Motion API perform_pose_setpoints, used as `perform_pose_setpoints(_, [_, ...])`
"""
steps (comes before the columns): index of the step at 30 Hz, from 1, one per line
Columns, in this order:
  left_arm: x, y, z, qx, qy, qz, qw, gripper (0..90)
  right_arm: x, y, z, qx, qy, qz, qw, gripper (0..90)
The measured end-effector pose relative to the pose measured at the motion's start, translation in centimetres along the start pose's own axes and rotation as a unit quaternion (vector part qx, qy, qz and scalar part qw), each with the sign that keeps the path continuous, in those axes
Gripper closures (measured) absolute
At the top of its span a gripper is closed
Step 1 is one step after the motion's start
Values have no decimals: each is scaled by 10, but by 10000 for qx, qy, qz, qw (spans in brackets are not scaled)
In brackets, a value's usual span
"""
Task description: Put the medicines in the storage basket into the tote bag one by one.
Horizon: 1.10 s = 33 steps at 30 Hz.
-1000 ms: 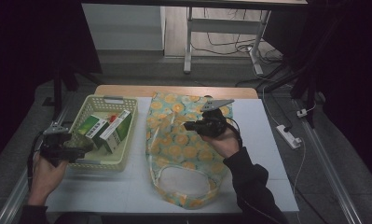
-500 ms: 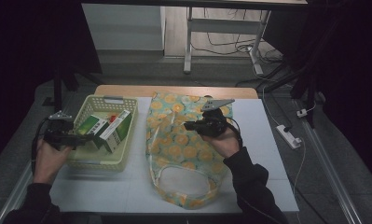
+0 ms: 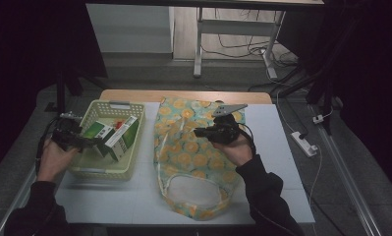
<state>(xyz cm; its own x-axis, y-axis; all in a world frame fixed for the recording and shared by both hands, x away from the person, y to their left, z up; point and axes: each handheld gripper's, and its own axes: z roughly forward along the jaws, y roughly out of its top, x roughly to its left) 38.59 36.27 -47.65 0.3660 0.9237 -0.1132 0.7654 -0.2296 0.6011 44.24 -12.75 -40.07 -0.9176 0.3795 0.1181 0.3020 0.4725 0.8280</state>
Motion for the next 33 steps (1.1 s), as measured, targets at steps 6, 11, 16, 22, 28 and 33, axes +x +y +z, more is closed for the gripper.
perform_pose_setpoints(6, [0,6,9,380,-16,126,9992,0,0,0,0,4,9,1,10000,900])
perform_pose_setpoints(11, [-1,8,11,527,25,157,9985,21,0,0,-1,-9,8,8,10000,900])
perform_pose_setpoints(16, [-2,8,12,603,71,228,9979,22,-1,0,-2,-9,13,9,10000,900])
perform_pose_setpoints(22, [-4,10,16,874,128,329,9955,70,0,0,0,22,23,3,10000,900])
perform_pose_setpoints(28, [-3,11,18,1018,123,323,9942,130,-1,0,0,17,25,9,10000,900])
perform_pose_setpoints(33, [-1,10,16,980,99,211,9949,159,-1,0,-1,1,19,19,10000,900])
